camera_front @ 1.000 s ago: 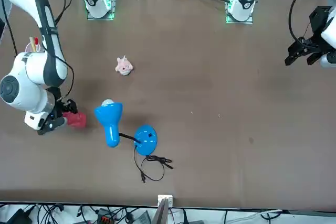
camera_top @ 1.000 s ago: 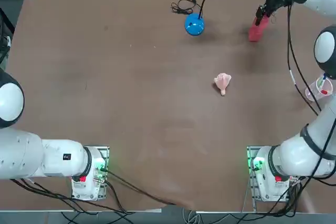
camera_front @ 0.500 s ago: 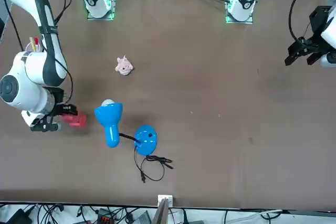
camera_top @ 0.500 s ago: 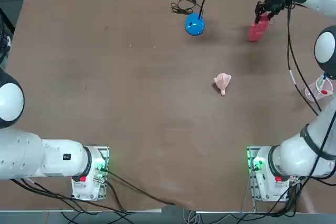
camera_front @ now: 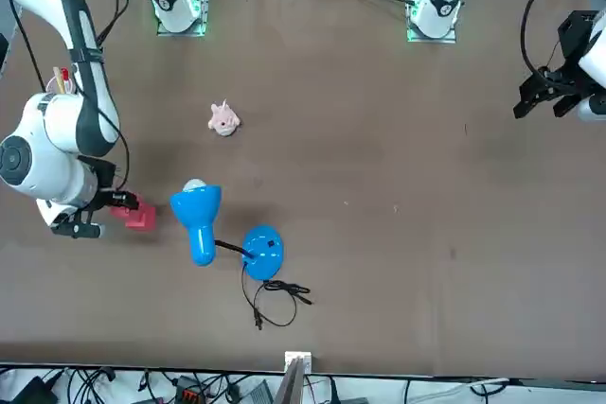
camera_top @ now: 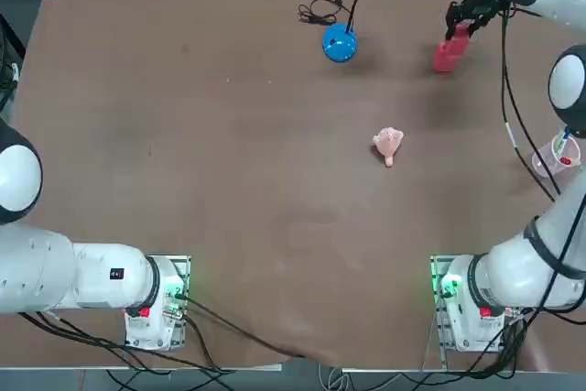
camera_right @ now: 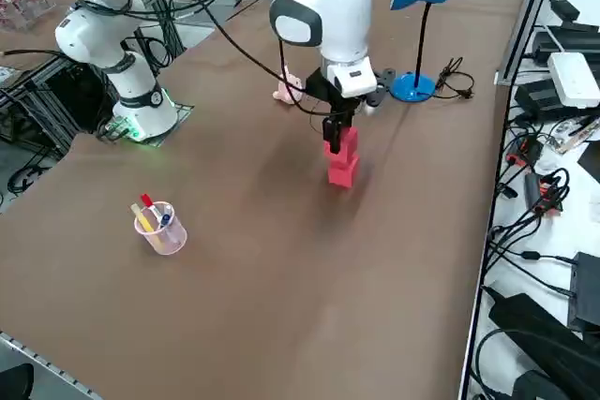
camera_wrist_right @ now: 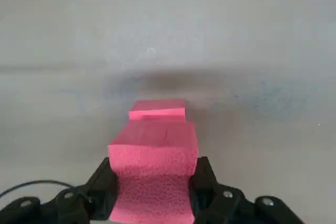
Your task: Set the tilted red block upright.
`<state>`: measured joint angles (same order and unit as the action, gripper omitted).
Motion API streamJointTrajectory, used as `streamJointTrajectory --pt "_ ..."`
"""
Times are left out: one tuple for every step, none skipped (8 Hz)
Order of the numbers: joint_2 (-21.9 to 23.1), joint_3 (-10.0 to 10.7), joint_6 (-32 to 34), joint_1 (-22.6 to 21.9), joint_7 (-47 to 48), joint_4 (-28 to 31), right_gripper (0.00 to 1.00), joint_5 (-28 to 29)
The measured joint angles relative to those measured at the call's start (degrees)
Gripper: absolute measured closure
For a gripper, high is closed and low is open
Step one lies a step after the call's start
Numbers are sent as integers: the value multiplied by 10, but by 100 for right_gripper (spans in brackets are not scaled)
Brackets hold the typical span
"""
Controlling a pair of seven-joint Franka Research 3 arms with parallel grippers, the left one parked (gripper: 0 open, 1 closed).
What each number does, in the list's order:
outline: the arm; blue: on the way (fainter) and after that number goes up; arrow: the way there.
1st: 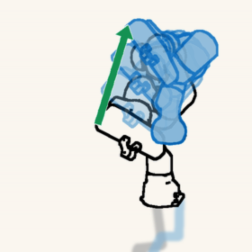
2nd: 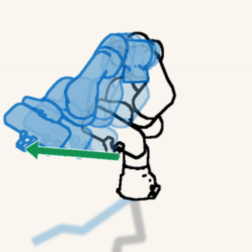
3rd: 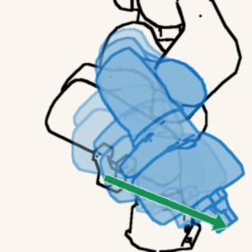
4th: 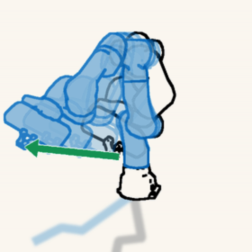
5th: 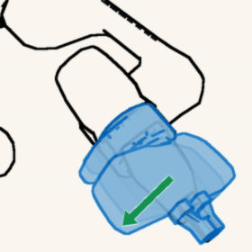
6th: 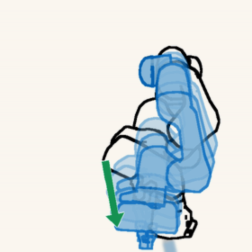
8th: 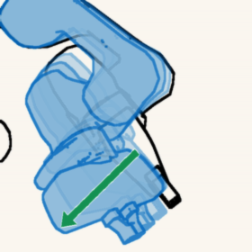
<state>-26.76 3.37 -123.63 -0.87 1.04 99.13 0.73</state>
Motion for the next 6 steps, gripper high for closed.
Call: streamJointTrajectory --pt "-3 0 -4 1 -15 0 30 0" --pt "-8 0 -7 3 -33 1 30 8" --pt "-12 0 -9 5 -45 1 30 19" --pt "-14 0 -9 6 -50 1 30 24" --pt "-14 0 -10 6 -52 1 30 26" --pt "-14 0 -11 6 -53 1 30 26"
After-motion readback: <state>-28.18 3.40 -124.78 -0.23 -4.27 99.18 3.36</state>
